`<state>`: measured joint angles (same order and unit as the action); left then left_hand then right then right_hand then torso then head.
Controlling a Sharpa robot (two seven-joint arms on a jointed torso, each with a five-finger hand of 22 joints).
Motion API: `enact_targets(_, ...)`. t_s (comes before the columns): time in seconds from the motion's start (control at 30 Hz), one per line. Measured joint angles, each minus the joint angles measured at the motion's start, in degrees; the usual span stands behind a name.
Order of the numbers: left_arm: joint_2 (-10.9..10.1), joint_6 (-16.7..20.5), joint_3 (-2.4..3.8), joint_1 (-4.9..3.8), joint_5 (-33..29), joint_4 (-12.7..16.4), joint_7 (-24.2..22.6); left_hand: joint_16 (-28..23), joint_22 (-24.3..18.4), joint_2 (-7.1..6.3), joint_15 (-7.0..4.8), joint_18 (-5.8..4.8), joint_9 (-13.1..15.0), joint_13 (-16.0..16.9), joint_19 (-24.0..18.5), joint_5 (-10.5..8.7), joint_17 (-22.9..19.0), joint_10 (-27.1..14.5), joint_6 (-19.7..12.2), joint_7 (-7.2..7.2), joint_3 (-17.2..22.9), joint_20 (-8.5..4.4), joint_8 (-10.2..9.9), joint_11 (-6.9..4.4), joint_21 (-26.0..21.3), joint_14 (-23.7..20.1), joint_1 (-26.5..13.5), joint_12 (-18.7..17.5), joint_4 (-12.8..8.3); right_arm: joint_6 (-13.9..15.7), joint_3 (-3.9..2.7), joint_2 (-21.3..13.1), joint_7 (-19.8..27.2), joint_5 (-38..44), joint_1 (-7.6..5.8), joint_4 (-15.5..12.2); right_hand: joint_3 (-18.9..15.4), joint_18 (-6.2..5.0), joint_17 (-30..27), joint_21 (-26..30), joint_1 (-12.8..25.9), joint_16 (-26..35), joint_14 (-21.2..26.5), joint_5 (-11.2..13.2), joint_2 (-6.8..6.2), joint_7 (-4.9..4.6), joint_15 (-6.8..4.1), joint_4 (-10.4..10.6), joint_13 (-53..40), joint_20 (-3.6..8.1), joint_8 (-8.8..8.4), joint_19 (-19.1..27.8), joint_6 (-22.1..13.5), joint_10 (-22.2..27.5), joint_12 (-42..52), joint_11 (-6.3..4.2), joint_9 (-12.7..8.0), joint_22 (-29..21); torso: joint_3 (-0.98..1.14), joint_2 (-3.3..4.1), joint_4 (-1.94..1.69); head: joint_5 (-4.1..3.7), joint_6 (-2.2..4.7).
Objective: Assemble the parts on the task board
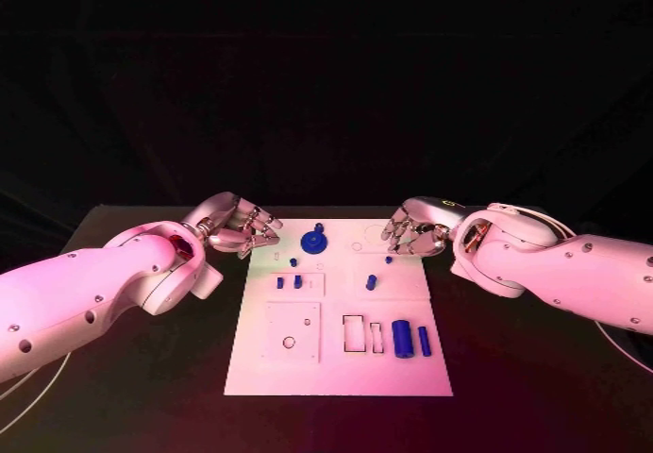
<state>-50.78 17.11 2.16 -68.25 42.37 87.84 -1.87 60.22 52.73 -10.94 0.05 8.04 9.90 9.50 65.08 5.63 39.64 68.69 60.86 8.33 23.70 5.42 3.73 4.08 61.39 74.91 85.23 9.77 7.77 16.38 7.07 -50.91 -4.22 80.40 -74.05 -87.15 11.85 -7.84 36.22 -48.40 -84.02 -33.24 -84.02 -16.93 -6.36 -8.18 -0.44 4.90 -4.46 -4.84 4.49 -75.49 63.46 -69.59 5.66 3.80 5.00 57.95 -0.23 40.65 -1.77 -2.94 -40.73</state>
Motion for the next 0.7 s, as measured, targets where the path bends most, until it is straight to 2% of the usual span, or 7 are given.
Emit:
enact_targets(0.07,-1.02,0.02,-0.01,0.00,-6.04,0.89,-1.59,-1.96,-2.29,0.00,0.03,0.43,-0.14,0.29,-1.48,0.00,-2.48,0.00,0.18,0.17,-0.02,0.05,0.00,0.00,-2.18,-1.22,0.00,0.37,-0.02,-0.43,0.00,0.11,-1.10,3.21,0.07,-0.17,1.08,0.16,3.92,-4.04,0.69,-4.97,0.00,0.23,-0.69,0.00,0.00,0.31,0.21,-0.06,-0.10,-1.04,0.00,0.43,-0.38,0.43,-0.05,3.43,-0.04,0.01,-0.05,-0.34,0.03)
enact_targets(0.1,-1.61,-0.01,-0.03,0.00,-9.78,1.39,-2.65,-2.87,-3.36,0.18,-0.01,0.90,-0.23,0.40,-2.16,0.00,-3.67,0.00,0.18,0.17,-0.19,0.07,0.00,0.00,-3.18,-1.78,-0.18,0.68,-0.19,-0.66,0.00,0.18,-1.75,5.10,0.14,-0.27,1.59,0.85,5.84,-5.99,1.11,-7.40,0.00,0.23,-1.11,0.00,0.00,0.49,0.28,-0.14,-0.10,-1.52,0.00,0.82,-0.66,0.64,-0.09,5.11,-0.07,0.01,-0.07,-0.45,0.00)
enact_targets(0.23,-2.70,-0.22,-0.05,0.04,-18.48,2.48,-5.27,-4.82,-5.60,0.24,0.05,0.91,-0.34,0.64,-3.36,0.00,-6.16,0.00,0.18,0.17,-0.57,0.20,0.00,0.00,-5.37,-2.84,-0.24,0.79,-0.57,-1.20,0.00,0.41,-3.20,9.16,0.35,-0.48,3.30,0.84,10.65,-10.71,2.00,-13.47,0.00,0.46,-2.00,-0.18,0.00,0.81,0.35,-0.40,-0.38,-2.25,-0.17,1.75,-0.93,0.93,-0.17,9.21,-0.11,0.00,-0.09,-0.69,-0.17)
enact_targets(0.27,-2.93,-0.29,-0.06,0.05,-20.34,2.73,-5.88,-5.04,-5.92,0.24,0.05,0.91,-0.34,0.70,-3.51,0.00,-6.45,0.00,0.18,0.18,-0.65,0.06,0.00,0.00,-5.70,-2.84,-0.24,0.89,-0.65,-1.35,0.00,0.50,-3.53,10.03,0.43,-0.55,3.68,1.52,11.64,-11.67,2.15,-14.72,0.00,0.46,-2.15,-0.19,0.00,0.87,0.35,-0.49,-0.38,-2.58,-0.18,1.95,-0.93,1.12,-0.17,10.07,-0.10,0.00,-0.09,-0.71,-0.24)
enact_targets(0.3,-3.24,-0.41,-0.06,0.05,-22.81,3.07,-6.71,-5.22,-6.20,0.24,0.05,0.90,-0.34,0.74,-3.67,0.00,-6.72,0.00,0.18,0.18,-0.65,0.11,0.00,0.00,-5.95,-3.14,-0.23,1.07,-0.65,-1.54,0.01,0.62,-3.92,11.05,0.56,-0.66,3.88,1.70,12.50,-12.52,2.27,-15.77,0.00,0.46,-2.27,-0.28,0.00,0.93,0.35,-0.56,-0.38,-2.71,-0.27,2.23,-1.16,1.03,-0.23,10.78,-0.12,-0.01,-0.09,-0.74,-0.27)
enact_targets(0.47,-4.00,-0.78,-0.06,0.05,-29.39,4.03,-9.04,-5.69,-7.13,0.23,-0.04,0.89,-0.40,0.86,-4.18,0.00,-7.68,0.00,0.18,0.18,-0.88,0.21,0.00,0.00,-6.81,-3.56,-0.23,1.07,-0.88,-2.35,0.07,1.34,-5.13,14.07,1.14,-1.01,4.41,1.70,15.14,-14.93,2.59,-19.15,0.00,0.78,-2.92,-0.68,0.00,1.13,0.35,-0.76,-0.38,-2.91,-0.68,3.08,-1.22,1.43,-0.31,12.92,-0.15,-0.04,-0.07,-0.80,-0.47)
enact_targets(0.7,-4.41,-1.14,-0.08,0.05,-33.42,5.05,-10.85,-6.13,-7.80,0.47,0.14,0.92,-0.41,0.93,-4.49,0.00,-8.20,0.00,0.17,0.17,-1.04,0.11,0.00,0.00,-7.47,-3.77,0.02,1.33,-1.04,-3.55,0.13,2.11,-6.40,16.52,1.70,-0.14,4.95,1.69,17.47,-16.96,2.95,-22.18,0.15,0.78,-3.41,-0.92,0.31,1.01,0.35,-0.99,-0.38,-3.54,-0.92,3.28,-1.22,1.62,-0.37,14.80,-0.10,-0.03,-0.04,-1.10,-0.62)
